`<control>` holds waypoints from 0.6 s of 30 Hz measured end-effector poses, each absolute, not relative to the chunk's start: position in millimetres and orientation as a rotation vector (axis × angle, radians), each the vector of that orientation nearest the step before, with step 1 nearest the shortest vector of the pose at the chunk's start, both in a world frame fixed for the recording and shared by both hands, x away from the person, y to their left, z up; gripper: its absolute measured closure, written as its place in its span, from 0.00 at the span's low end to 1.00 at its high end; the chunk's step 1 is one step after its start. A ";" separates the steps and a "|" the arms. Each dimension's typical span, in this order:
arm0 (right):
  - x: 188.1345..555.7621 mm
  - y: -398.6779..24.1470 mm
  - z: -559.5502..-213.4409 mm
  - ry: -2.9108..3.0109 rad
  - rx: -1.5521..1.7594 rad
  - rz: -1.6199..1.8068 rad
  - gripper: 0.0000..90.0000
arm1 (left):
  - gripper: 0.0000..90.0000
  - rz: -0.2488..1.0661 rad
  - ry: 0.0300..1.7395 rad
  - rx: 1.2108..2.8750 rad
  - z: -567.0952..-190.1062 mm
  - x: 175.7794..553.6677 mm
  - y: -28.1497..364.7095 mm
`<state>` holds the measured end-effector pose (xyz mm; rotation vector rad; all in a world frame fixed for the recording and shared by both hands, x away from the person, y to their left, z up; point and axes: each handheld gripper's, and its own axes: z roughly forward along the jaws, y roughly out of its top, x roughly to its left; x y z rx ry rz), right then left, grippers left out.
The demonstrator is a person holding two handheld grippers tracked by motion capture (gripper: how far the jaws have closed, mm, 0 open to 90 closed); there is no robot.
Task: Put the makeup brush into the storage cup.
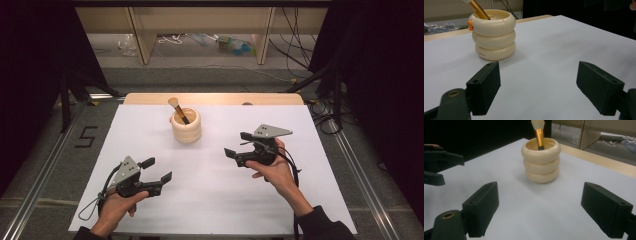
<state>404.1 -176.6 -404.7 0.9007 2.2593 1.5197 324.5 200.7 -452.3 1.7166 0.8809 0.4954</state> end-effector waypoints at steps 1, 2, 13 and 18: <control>403.3 -176.9 -406.0 2.255 0.898 1.520 0.17 | 0.21 0.496 0.880 1.717 -452.3 324.4 200.8; 402.6 -177.2 -407.2 2.262 0.895 1.528 0.18 | 0.21 0.496 0.880 1.718 -452.3 324.4 200.9; 391.2 -189.2 -416.9 2.256 0.931 1.522 0.17 | 0.21 0.493 0.878 1.717 -452.7 325.4 200.9; 384.8 -196.1 -422.1 2.250 0.956 1.521 0.18 | 0.21 0.483 0.888 1.717 -453.2 324.8 198.7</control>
